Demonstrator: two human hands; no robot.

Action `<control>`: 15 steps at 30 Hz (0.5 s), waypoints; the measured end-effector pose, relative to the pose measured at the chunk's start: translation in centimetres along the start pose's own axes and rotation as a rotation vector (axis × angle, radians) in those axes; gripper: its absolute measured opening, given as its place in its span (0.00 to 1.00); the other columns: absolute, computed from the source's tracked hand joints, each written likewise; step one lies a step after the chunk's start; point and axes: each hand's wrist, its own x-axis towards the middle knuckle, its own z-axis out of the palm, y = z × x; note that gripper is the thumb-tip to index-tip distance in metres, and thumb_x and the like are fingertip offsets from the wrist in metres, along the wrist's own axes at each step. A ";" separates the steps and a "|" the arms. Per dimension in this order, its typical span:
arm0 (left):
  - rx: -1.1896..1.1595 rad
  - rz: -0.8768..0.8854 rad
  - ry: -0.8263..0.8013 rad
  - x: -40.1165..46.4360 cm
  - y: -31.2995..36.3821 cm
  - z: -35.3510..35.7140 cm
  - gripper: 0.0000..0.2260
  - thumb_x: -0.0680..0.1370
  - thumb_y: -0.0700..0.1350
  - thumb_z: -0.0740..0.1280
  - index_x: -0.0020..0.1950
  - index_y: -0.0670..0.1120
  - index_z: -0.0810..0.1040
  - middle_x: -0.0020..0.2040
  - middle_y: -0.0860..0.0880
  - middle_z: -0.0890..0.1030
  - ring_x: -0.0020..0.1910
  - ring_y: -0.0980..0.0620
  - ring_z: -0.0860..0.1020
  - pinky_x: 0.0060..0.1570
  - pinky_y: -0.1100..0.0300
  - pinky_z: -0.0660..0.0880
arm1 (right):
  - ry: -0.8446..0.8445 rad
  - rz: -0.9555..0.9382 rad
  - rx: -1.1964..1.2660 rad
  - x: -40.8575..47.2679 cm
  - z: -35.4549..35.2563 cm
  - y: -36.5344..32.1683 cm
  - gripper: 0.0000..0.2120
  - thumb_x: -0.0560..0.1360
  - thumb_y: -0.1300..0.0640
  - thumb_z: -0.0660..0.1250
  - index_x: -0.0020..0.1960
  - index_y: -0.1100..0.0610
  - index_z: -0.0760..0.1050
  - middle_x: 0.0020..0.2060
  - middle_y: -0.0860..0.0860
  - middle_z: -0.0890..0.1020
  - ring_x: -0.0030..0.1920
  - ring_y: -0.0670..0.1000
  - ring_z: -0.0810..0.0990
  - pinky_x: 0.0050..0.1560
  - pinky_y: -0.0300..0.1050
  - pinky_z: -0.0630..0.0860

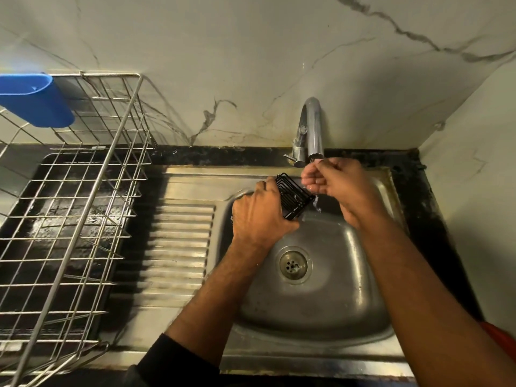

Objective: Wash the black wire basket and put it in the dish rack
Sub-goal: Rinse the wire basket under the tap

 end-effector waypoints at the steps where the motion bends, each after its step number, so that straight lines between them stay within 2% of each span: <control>1: -0.012 -0.027 -0.001 -0.1 0.2 0.1 0.42 0.66 0.67 0.74 0.70 0.44 0.67 0.61 0.46 0.79 0.56 0.43 0.82 0.51 0.50 0.77 | 0.017 0.015 0.051 0.2 0.0 0.1 0.15 0.84 0.57 0.60 0.47 0.63 0.81 0.41 0.56 0.86 0.42 0.51 0.85 0.45 0.43 0.82; 4: -0.029 -0.137 -0.005 -0.4 0.5 0.0 0.42 0.66 0.67 0.74 0.70 0.44 0.68 0.60 0.45 0.79 0.56 0.43 0.81 0.51 0.49 0.78 | -0.036 0.057 0.074 0.9 0.4 -0.1 0.14 0.84 0.58 0.59 0.48 0.62 0.81 0.43 0.58 0.86 0.44 0.52 0.86 0.50 0.45 0.82; 8: -0.079 -0.224 -0.027 -0.2 0.2 -0.2 0.36 0.67 0.67 0.74 0.64 0.44 0.72 0.57 0.45 0.81 0.54 0.43 0.82 0.51 0.49 0.77 | -0.079 0.187 0.349 1.8 1.3 -0.6 0.14 0.83 0.63 0.55 0.48 0.64 0.79 0.40 0.57 0.85 0.41 0.52 0.84 0.44 0.41 0.82; 11: -0.083 -0.251 -0.031 0.1 0.1 -0.4 0.34 0.67 0.66 0.73 0.62 0.44 0.73 0.55 0.46 0.81 0.53 0.43 0.82 0.50 0.49 0.76 | -0.134 0.238 0.415 2.1 1.4 -0.7 0.13 0.82 0.64 0.57 0.47 0.62 0.79 0.39 0.55 0.85 0.40 0.50 0.84 0.41 0.40 0.81; 13: -0.081 -0.248 -0.030 0.4 0.0 -0.4 0.33 0.68 0.66 0.73 0.62 0.44 0.73 0.55 0.46 0.81 0.53 0.43 0.82 0.50 0.49 0.77 | -0.093 0.200 0.338 2.2 1.4 -0.7 0.14 0.82 0.65 0.55 0.47 0.63 0.79 0.39 0.56 0.85 0.40 0.51 0.84 0.43 0.42 0.82; 15: -0.080 -0.241 -0.031 0.6 -0.1 -0.4 0.33 0.67 0.66 0.73 0.61 0.44 0.74 0.54 0.46 0.81 0.52 0.44 0.82 0.50 0.49 0.78 | -0.128 0.148 0.168 2.2 1.1 -0.6 0.13 0.83 0.61 0.58 0.48 0.63 0.80 0.41 0.56 0.86 0.43 0.51 0.85 0.46 0.44 0.82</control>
